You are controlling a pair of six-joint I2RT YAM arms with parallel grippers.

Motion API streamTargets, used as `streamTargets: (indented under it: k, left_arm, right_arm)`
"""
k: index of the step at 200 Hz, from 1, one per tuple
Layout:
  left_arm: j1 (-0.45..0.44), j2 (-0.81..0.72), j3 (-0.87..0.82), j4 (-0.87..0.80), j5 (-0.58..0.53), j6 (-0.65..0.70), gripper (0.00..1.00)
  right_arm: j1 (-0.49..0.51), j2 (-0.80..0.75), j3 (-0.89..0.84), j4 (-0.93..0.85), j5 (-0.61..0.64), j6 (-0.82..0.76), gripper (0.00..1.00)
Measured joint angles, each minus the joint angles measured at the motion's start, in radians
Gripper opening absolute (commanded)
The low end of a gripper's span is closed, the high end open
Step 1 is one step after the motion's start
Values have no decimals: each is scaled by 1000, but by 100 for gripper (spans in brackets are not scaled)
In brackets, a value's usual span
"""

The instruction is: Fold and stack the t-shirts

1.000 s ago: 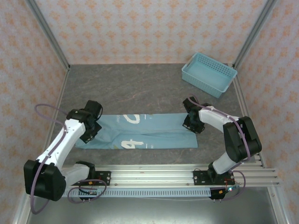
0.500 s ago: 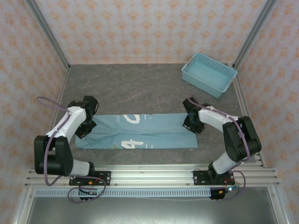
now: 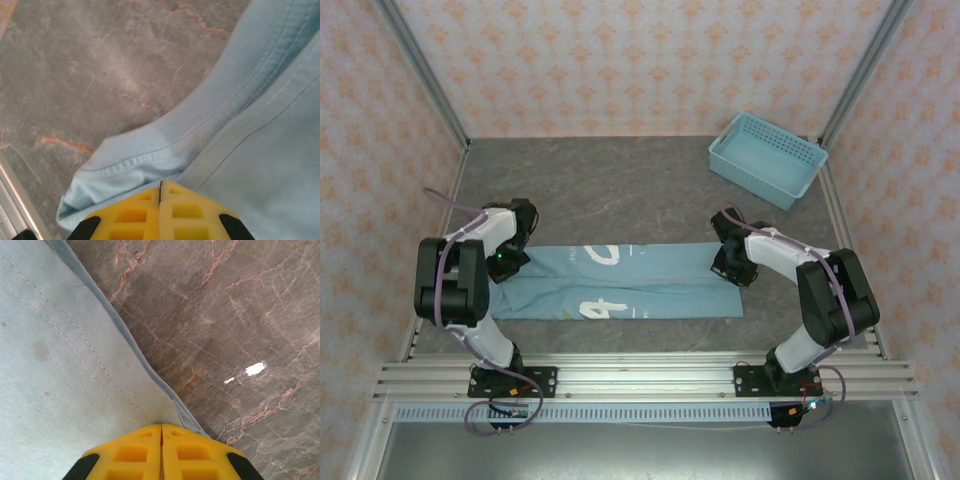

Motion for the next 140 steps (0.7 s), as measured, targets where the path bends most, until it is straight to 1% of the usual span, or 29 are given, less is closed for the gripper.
streamTargets:
  k: [33, 46, 62, 77, 85, 100, 121, 140]
  left_arm:
    - [0, 87, 42, 8, -5, 5, 0]
    - [0, 93, 53, 7, -7, 9, 0]
    - [0, 90, 72, -3, -10, 11, 18]
    - [0, 72, 81, -12, -21, 8, 39]
    - [2, 49, 81, -19, -26, 8, 45]
    - [5, -30, 80, -35, -31, 15, 46]
    - [6, -176, 80, -65, -33, 17, 45]
    - [6, -311, 70, -87, 2, 6, 35]
  right_arm:
    - [0, -11, -2, -1, 0, -1, 11]
    - [0, -19, -2, -5, 5, -6, 16]
    - [0, -41, -1, -16, 13, -16, 25]
    - [0, -68, 9, -34, 25, -36, 34]
    - [0, -82, 19, -40, 32, -47, 37]
    - [0, -100, 46, -46, 36, -69, 41]
    - [0, -104, 78, -42, 32, -117, 41]
    - [0, -103, 82, -29, 17, -164, 38]
